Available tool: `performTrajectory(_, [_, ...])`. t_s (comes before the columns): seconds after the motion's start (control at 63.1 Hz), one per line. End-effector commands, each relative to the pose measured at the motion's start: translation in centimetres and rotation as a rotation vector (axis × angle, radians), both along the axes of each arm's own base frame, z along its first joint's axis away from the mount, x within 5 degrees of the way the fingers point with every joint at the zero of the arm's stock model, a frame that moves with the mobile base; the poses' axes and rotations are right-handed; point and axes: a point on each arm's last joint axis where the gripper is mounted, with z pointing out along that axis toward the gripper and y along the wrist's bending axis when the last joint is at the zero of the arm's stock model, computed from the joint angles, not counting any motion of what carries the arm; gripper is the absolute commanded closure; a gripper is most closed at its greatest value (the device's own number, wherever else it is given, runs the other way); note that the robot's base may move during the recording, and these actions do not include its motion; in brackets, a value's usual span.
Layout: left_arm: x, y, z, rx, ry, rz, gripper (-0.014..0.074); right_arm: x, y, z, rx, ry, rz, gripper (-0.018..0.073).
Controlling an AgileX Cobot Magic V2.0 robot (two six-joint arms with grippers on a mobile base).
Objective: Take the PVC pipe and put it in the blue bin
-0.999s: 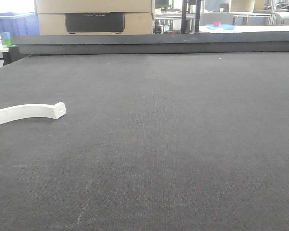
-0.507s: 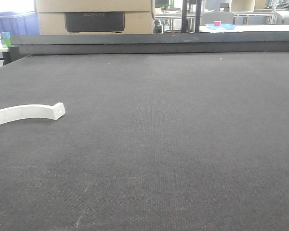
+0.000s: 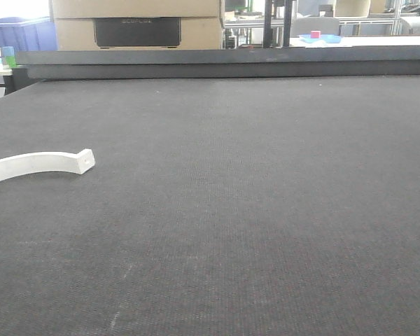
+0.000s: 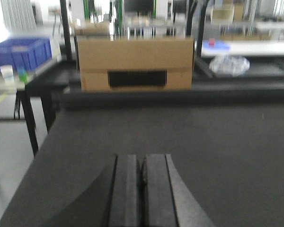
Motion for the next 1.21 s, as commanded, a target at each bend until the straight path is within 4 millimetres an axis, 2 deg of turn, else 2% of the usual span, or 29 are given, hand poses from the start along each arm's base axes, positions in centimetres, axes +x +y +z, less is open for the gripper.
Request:
performTrajectory(0.0, [2.2, -0.3, 0.5, -0.006, 0.153, -0.005, 0.0707, 2.8, -0.2, -0.8, 0.013, 0.213, 0.0, 0.0727])
performTrajectory(0.079, [4.1, -0.4, 0.6, 0.002, 0.27, 0.0, 0.0707, 5.0, -0.3, -1.8, 0.021, 0.347, 0.001, 0.0727])
performTrajectory(0.254, [9.0, -0.8, -1.2, 0.015, 0.468, 0.004, 0.0707, 9.7, -0.7, -4.0, 0.019, 0.484, -0.005, 0.0727])
performTrajectory(0.365, [11.7, -1.3, -2.9, -0.01, 0.569, -0.013, 0.0707, 12.8, -0.9, -6.5, 0.025, 0.569, -0.004, 0.0727])
performTrajectory(0.523, [14.6, -2.0, -5.3, -0.052, 0.689, -0.035, 0.0707, 15.1, -1.0, -10.6, 0.042, 0.746, -0.001, 0.0727])
performTrajectory(0.65, [15.8, -2.2, -6.8, -0.056, 0.78, -0.036, 0.0707, 15.7, -0.9, -13.2, 0.078, 0.858, 0.006, 0.0727])
performTrajectory(0.856, [17.0, -2.3, -8.3, -0.051, 0.857, -0.032, 0.0707, 16.8, -0.5, -15.0, 0.199, 0.939, 0.004, 0.0727])
performTrajectory(0.999, [17.4, -2.4, -8.8, -0.057, 0.881, -0.034, 0.0707, 17.8, -0.6, -17.0, 0.31, 1.07, -0.07, 0.0708])
performTrajectory(1.189, [17.4, -2.4, -8.8, -0.058, 0.887, -0.035, 0.0707, 19.9, -0.8, -17.7, 0.375, 1.255, -0.145, 0.0708])
